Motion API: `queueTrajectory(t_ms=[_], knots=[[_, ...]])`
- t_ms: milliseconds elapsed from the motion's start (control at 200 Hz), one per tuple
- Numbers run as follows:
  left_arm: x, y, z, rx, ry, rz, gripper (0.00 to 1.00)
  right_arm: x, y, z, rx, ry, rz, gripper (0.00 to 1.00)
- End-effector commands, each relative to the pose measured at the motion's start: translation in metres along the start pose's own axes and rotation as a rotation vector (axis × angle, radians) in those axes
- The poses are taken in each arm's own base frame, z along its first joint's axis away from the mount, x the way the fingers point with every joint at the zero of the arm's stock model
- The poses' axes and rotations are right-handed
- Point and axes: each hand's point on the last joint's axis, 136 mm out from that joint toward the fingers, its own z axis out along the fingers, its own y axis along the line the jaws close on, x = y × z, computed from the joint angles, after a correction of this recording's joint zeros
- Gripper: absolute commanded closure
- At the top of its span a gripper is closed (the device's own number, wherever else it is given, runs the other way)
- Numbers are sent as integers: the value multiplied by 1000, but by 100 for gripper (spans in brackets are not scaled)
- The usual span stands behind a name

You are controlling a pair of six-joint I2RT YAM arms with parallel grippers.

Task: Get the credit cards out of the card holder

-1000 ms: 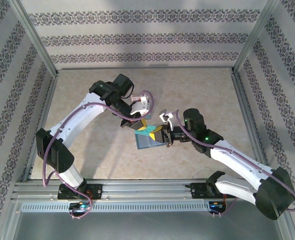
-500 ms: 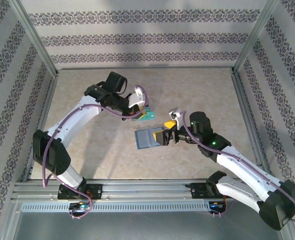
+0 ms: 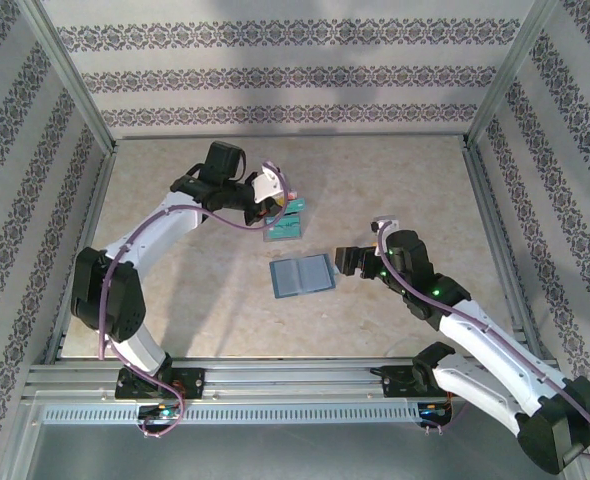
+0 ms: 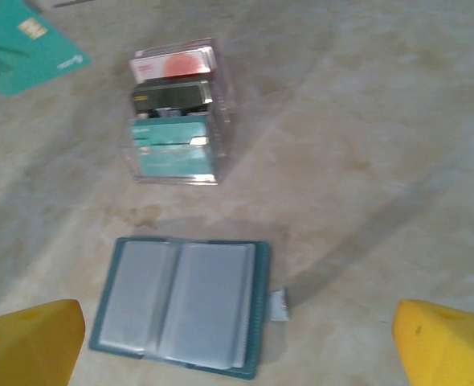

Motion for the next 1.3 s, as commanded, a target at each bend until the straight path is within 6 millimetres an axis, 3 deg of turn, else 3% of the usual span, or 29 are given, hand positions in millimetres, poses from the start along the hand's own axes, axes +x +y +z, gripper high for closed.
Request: queueTrajectory(t_ms=[0,195,570,1294], knots=[[6,18,9,-25,-25,77,100,-3,-27,-7,138,-37,59,2],[30,17,25,80,43,16,100,-4,-31,-11,145,-50,78,2],[66,24,49,117,100,-63,100,-7,-34,-18,155,-76,105,2],[92,31,56,162,127,-126,100,-7,-36,-22,164,-77,114,2]])
